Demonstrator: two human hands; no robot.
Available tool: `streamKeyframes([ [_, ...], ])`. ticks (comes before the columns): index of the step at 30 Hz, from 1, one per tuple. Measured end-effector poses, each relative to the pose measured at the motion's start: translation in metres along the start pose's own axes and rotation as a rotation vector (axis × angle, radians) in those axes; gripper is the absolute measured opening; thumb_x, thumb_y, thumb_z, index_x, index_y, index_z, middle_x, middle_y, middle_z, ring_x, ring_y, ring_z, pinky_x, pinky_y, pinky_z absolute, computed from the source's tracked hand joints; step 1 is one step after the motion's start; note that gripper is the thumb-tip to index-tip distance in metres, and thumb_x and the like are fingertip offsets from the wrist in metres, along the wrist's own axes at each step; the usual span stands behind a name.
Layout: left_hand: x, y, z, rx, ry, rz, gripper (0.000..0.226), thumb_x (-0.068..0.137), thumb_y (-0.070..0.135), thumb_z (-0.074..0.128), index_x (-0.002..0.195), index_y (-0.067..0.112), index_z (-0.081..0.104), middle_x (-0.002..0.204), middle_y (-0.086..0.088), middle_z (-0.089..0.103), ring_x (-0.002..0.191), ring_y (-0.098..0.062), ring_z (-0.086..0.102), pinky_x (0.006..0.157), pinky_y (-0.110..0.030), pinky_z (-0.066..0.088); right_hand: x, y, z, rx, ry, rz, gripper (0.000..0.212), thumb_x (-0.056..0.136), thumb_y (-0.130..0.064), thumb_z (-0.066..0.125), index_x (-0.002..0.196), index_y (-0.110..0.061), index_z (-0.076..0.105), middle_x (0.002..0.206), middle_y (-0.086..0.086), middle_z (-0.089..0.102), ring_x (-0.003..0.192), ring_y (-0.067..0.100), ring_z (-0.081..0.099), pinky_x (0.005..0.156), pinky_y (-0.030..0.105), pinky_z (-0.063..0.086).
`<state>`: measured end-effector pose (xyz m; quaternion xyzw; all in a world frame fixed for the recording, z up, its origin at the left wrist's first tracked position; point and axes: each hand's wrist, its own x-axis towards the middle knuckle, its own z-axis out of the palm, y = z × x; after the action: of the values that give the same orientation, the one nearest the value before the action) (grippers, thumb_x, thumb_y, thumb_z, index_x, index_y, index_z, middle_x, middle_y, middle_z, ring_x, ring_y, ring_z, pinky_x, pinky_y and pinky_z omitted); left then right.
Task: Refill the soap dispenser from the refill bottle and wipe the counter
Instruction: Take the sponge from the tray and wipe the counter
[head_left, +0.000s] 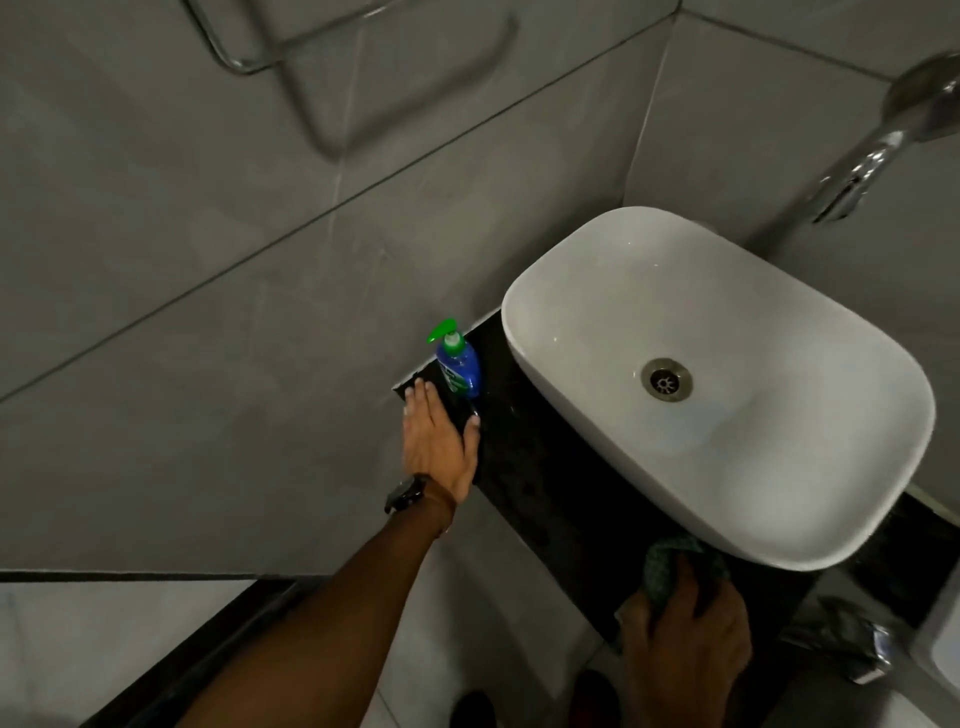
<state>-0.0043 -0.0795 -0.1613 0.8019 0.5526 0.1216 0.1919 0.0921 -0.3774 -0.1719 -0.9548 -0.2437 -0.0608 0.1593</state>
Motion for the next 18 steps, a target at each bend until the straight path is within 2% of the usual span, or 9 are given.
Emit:
streamKeyframes([
  [2, 0.008, -0.003, 0.008, 0.039, -0.028, 0.003, 0.079, 0.101, 0.049, 0.038, 0.156, 0.0, 0.01, 0.164, -0.018, 0.013, 0.153, -0.032, 0.008, 0.125, -0.042, 0.01, -0.001, -0.005, 0.008, 0.008, -0.012, -0.041, 0.065, 0.084, -0.04, 0.049, 0.135, 0.0, 0.06, 0.145, 0.035, 0.041, 0.134, 0.054, 0.041, 0.107, 0.062, 0.037],
  [6, 0.016, -0.006, 0.02, 0.106, -0.04, 0.001, 0.077, 0.101, 0.051, 0.029, 0.155, -0.001, 0.011, 0.164, -0.02, 0.013, 0.153, -0.033, 0.007, 0.124, -0.043, 0.003, 0.001, -0.008, 0.018, 0.045, -0.036, -0.008, 0.062, 0.087, -0.038, 0.051, 0.132, 0.003, 0.06, 0.153, 0.034, 0.032, 0.143, 0.053, 0.033, 0.109, 0.066, 0.035],
  [10, 0.02, -0.013, 0.029, 0.161, -0.007, 0.019, 0.073, 0.101, 0.048, 0.015, 0.155, -0.001, 0.014, 0.164, -0.019, 0.013, 0.153, -0.032, 0.006, 0.125, -0.046, 0.005, 0.002, -0.009, 0.026, 0.093, -0.031, 0.068, 0.06, 0.091, -0.037, 0.05, 0.134, 0.005, 0.058, 0.16, 0.031, 0.027, 0.147, 0.051, 0.031, 0.114, 0.062, 0.032],
  [13, 0.022, -0.02, 0.036, 0.176, 0.024, 0.036, 0.073, 0.102, 0.049, 0.008, 0.155, 0.0, 0.014, 0.165, -0.017, 0.011, 0.153, -0.03, 0.006, 0.125, -0.046, 0.005, 0.001, -0.014, 0.036, 0.062, -0.081, -0.054, 0.063, 0.095, -0.03, 0.043, 0.15, 0.001, 0.045, 0.162, 0.03, 0.025, 0.149, 0.051, 0.026, 0.121, 0.061, 0.027],
  [18, 0.022, -0.021, 0.043, 0.197, 0.047, 0.049, 0.07, 0.103, 0.046, 0.011, 0.156, 0.0, 0.012, 0.166, -0.017, 0.008, 0.154, -0.03, 0.004, 0.125, -0.044, 0.002, 0.012, -0.068, 0.055, 0.003, -0.264, -0.246, 0.061, 0.099, -0.04, 0.039, 0.156, -0.019, 0.037, 0.169, 0.017, 0.02, 0.157, 0.036, 0.015, 0.126, 0.051, 0.019],
])
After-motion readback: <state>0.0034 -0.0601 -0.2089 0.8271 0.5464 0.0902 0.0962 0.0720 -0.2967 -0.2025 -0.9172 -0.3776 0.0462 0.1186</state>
